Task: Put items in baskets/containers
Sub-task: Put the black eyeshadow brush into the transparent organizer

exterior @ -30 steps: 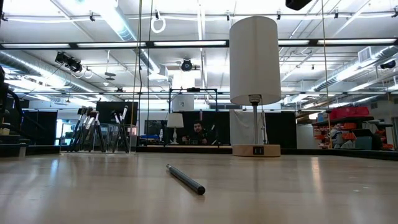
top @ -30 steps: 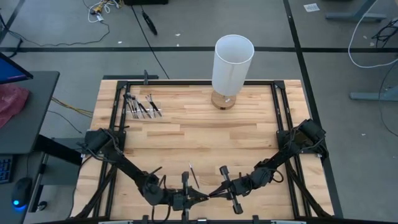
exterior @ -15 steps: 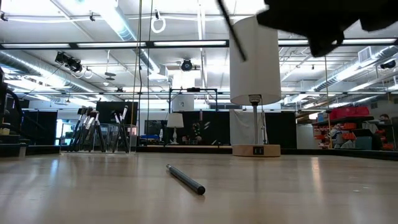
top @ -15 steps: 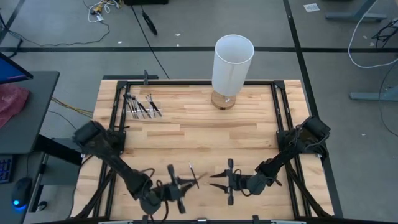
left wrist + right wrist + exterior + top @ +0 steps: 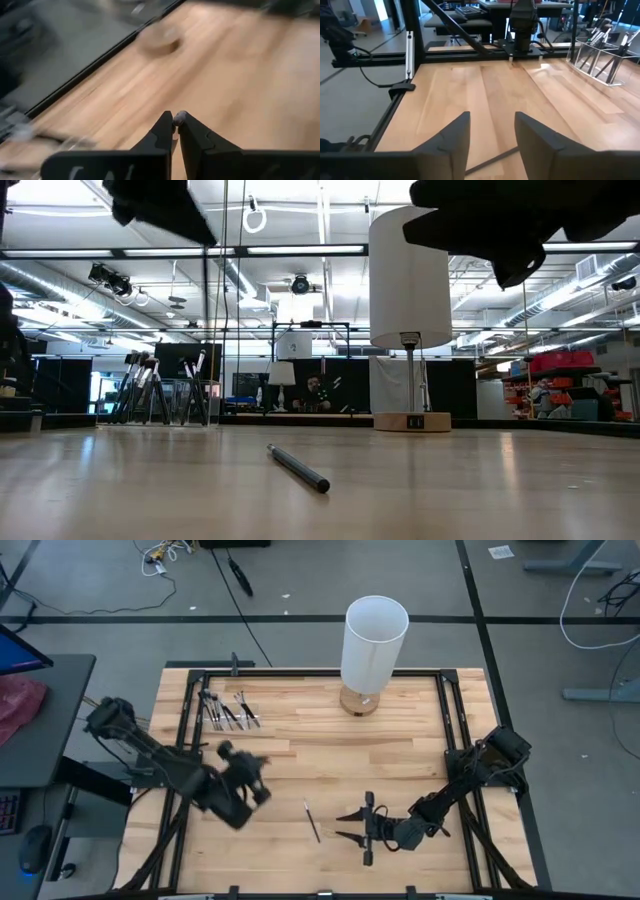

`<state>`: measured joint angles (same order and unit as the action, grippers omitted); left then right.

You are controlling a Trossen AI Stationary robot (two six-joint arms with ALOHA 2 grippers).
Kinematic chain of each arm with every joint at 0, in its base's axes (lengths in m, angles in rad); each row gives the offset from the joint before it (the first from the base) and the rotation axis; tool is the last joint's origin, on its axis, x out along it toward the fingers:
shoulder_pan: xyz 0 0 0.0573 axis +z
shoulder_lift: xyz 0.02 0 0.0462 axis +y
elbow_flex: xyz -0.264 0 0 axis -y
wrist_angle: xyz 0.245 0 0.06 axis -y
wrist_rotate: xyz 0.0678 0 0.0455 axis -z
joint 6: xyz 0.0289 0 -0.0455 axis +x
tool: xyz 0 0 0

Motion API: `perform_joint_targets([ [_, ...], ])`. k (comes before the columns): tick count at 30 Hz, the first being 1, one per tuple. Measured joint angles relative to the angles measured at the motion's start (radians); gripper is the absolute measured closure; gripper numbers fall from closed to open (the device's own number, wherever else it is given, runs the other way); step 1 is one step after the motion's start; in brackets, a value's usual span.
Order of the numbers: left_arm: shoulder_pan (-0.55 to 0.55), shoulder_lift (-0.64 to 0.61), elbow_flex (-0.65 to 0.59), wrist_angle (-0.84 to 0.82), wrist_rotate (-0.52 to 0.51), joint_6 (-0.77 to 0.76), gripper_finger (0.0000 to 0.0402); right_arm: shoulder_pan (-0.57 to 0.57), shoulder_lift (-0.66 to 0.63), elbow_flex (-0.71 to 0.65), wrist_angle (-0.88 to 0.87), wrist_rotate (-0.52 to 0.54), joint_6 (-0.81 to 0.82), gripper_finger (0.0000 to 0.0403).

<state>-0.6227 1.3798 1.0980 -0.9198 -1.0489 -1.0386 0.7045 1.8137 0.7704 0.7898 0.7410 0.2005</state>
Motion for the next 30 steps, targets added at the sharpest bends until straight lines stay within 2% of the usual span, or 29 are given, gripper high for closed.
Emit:
perform_joint_targets([
  [5, 0.123, -0.088, -0.021, -0.312, 0.055, -0.179, 0.0384, -0.011, 0.000, 0.000, 0.000, 0.000, 0.013, 0.0255],
  [9, 0.233, -0.197, -0.096, -0.394, 0.085, -0.233, 0.0384, -0.012, 0.000, 0.000, 0.000, 0.000, 0.020, 0.0259],
  [14, 0.365, -0.380, -0.217, -0.382, 0.059, -0.233, 0.0387, -0.012, -0.001, 0.000, 0.000, 0.000, 0.020, 0.0261],
  [20, 0.487, -0.561, -0.292, -0.362, 0.056, -0.204, 0.0386, -0.012, -0.001, 0.000, 0.000, 0.000, 0.019, 0.0261],
  [24, 0.551, -0.633, -0.330, -0.301, 0.049, -0.142, 0.0387, -0.020, -0.001, 0.000, 0.001, 0.000, 0.025, 0.0261],
  [30, 0.653, -0.670, -0.403, -0.089, 0.046, 0.023, 0.0387, -0.025, -0.001, 0.000, 0.002, 0.000, 0.027, 0.0261],
])
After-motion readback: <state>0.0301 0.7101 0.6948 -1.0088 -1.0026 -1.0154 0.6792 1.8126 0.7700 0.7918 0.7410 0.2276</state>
